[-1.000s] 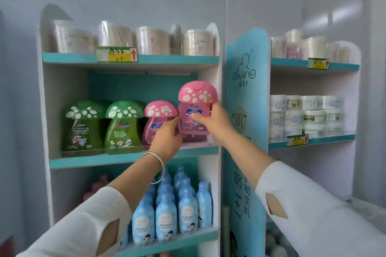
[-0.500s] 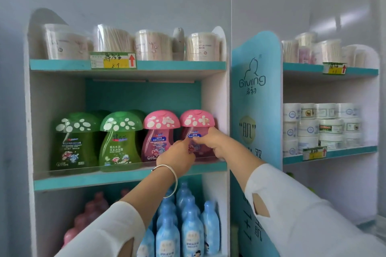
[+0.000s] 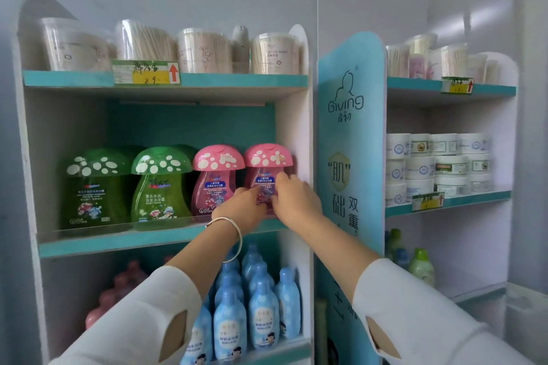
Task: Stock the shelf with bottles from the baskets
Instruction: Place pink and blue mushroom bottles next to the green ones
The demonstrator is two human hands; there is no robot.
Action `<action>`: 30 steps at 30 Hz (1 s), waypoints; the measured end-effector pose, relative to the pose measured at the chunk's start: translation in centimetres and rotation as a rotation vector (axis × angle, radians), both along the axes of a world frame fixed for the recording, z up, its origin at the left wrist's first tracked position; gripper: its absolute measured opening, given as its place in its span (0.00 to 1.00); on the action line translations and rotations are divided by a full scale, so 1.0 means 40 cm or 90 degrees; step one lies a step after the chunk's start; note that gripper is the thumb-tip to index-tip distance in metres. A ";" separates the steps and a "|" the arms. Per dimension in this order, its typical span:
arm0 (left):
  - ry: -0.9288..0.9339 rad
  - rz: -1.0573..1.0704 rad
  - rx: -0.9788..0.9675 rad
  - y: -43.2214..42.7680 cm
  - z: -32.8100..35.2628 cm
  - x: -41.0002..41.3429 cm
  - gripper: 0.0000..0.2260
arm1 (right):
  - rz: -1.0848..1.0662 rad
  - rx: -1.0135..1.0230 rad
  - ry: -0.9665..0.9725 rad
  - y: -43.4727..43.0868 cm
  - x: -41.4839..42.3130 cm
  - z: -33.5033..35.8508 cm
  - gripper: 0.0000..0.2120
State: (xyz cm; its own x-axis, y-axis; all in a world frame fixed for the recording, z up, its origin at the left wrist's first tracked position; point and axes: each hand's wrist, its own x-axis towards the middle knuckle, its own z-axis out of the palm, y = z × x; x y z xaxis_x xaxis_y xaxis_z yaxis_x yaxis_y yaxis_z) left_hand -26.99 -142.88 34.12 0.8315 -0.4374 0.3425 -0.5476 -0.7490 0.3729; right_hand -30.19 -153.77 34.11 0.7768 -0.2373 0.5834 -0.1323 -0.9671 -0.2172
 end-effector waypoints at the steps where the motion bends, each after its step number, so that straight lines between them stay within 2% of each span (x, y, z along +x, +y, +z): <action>1: 0.002 -0.005 -0.001 0.000 0.001 0.002 0.14 | 0.021 -0.016 0.019 0.001 -0.003 -0.002 0.12; 4: -0.009 -0.009 0.027 0.003 0.004 0.013 0.19 | 0.057 0.019 0.142 -0.003 0.018 0.004 0.14; 6: -0.016 -0.003 0.043 0.006 0.009 0.020 0.21 | 0.074 0.046 0.176 0.000 0.032 0.016 0.14; 9: -0.019 0.002 0.070 0.007 0.011 0.026 0.21 | 0.089 0.075 0.208 0.001 0.057 0.021 0.14; 12: -0.011 0.002 0.090 -0.001 0.014 0.034 0.22 | 0.100 0.097 0.220 0.006 0.079 0.020 0.18; 18: 0.013 0.033 0.106 -0.017 0.026 0.058 0.18 | 0.083 0.058 0.267 0.000 0.125 0.029 0.20; 23: 0.002 0.047 0.100 -0.012 0.012 0.068 0.15 | 0.071 0.037 0.242 -0.008 0.120 0.025 0.21; 24: -0.004 0.047 0.092 -0.011 0.011 0.066 0.15 | 0.066 0.033 0.232 -0.013 0.113 0.026 0.19; 26: -0.012 0.057 0.091 -0.012 0.010 0.061 0.14 | 0.088 -0.056 0.216 -0.012 0.095 0.029 0.06; 27: -0.016 0.066 0.098 -0.013 0.008 0.058 0.14 | 0.110 -0.031 0.212 -0.016 0.093 0.026 0.06; 28: -0.020 0.078 0.107 -0.015 0.005 0.057 0.14 | 0.112 0.034 0.212 -0.017 0.101 0.025 0.10; 30: -0.024 0.098 0.112 -0.017 0.003 0.052 0.16 | 0.097 0.054 0.188 -0.012 0.111 0.026 0.18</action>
